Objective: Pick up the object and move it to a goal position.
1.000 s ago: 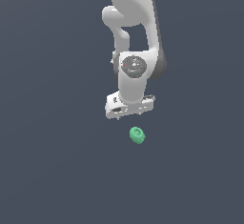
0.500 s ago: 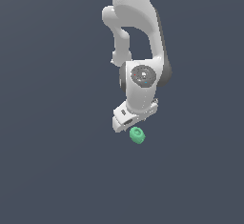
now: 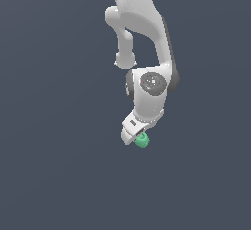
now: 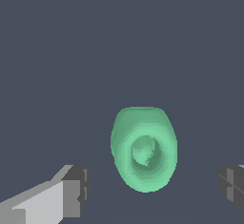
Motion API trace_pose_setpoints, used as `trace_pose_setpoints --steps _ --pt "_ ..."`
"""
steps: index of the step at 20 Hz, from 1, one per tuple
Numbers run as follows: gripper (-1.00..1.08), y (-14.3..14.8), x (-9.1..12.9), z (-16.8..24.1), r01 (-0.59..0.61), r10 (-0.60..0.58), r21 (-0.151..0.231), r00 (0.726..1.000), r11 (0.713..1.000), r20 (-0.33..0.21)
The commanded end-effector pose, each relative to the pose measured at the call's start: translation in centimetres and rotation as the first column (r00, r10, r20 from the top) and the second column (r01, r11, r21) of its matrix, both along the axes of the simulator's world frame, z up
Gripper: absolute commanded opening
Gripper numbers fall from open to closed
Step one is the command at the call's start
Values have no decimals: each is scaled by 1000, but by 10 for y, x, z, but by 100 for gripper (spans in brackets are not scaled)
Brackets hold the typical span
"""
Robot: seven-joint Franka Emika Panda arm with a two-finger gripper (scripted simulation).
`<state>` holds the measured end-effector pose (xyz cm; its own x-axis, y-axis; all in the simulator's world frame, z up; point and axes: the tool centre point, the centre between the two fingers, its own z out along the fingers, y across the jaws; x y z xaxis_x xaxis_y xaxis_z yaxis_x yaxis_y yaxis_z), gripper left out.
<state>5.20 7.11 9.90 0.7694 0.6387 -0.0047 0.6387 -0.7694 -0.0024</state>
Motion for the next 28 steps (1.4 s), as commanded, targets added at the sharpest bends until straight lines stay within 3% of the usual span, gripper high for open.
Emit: trace_pose_setpoints --steps 1,23,24,28 --pt "100 2 2 -1 -21 21 1 1000 1000 4" --pt "100 3 3 -51 -29 29 1 1000 1000 5" --pt "-100 3 3 -51 -29 29 1 1000 1000 5" --pt "-100 3 3 -51 -29 29 1 1000 1000 5"
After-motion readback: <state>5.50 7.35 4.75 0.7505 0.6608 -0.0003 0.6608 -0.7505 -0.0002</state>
